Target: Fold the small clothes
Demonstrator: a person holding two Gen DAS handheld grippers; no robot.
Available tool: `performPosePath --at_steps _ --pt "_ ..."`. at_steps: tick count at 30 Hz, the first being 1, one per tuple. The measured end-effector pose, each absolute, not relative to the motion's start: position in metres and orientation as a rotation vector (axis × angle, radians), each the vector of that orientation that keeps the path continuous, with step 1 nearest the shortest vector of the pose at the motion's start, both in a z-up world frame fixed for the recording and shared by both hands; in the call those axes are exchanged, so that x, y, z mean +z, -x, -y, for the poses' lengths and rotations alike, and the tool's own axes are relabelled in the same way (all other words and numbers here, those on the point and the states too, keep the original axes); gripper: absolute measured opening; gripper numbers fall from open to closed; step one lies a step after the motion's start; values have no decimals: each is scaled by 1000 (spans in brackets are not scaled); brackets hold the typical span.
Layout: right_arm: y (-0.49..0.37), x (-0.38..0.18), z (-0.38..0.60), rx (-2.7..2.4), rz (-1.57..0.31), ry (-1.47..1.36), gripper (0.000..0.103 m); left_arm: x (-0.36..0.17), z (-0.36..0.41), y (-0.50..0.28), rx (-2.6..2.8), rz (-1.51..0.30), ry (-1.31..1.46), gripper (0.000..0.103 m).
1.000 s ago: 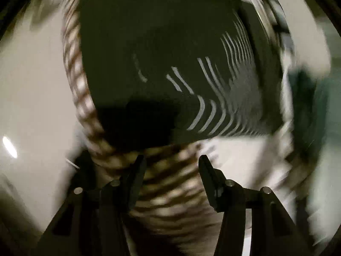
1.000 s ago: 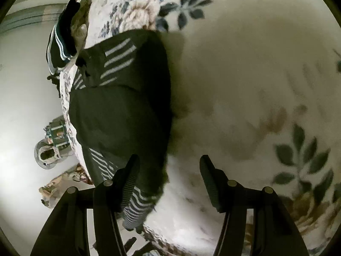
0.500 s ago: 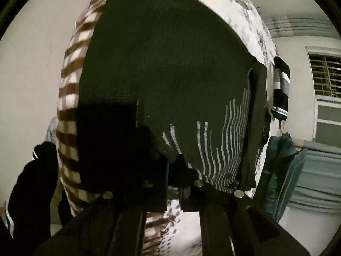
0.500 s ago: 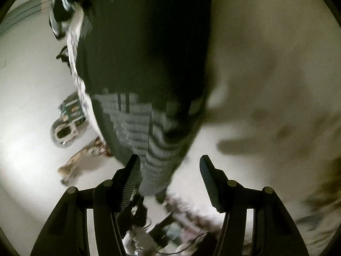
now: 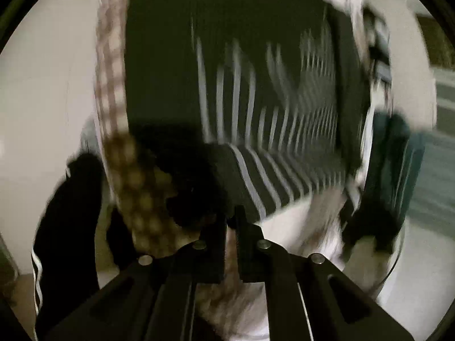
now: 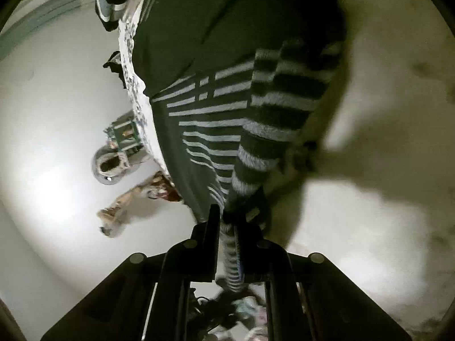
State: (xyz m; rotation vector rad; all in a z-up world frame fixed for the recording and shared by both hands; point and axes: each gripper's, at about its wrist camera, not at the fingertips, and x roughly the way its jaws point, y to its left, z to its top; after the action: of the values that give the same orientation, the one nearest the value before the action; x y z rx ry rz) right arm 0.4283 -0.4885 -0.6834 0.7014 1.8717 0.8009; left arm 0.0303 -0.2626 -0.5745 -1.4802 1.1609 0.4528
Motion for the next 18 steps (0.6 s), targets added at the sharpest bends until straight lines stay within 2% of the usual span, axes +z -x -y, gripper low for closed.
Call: performPosePath --at_steps 2,4,6,7,9,10,13,14,15,16,17,18 --pt "-433 -684 502 735 -1887 -602 11 -577 280 -29 420 -1241 1443 4" --pt "-440 -693 516 704 -1901 -547 19 -571 287 -32 385 -1283 1372 5" --pt "-433 -716 520 688 -1954 -551 68 -564 283 -36 373 -1279 1318 6" --pt "-430 -727 519 698 -1959 -595 72 -560 277 -40 383 -1278 1275 11" --pt "-421 -751 508 762 -1949 -746 72 -554 269 -44 395 -1262 1218 29" --pt "-420 -758 504 773 -1939 -803 73 -552 264 -45 402 -1248 1195 43" --pt "-419 -776 486 821 -1841 -1020 73 -550 245 -49 452 -1199 1149 46" --pt "-418 -776 483 832 -1821 -1052 69 -550 238 -51 466 -1189 1137 46" --pt "-417 -774 478 869 -1807 -1096 47 -551 234 -52 473 -1183 1128 46" --pt "-415 -769 474 932 -1809 -1127 35 -549 230 -54 480 -1176 1112 46" --pt "-415 -761 474 962 -1795 -1117 28 -549 228 -55 481 -1172 1101 46" --pt "-415 -750 477 1006 -1768 -1098 28 -551 227 -55 480 -1171 1094 46"
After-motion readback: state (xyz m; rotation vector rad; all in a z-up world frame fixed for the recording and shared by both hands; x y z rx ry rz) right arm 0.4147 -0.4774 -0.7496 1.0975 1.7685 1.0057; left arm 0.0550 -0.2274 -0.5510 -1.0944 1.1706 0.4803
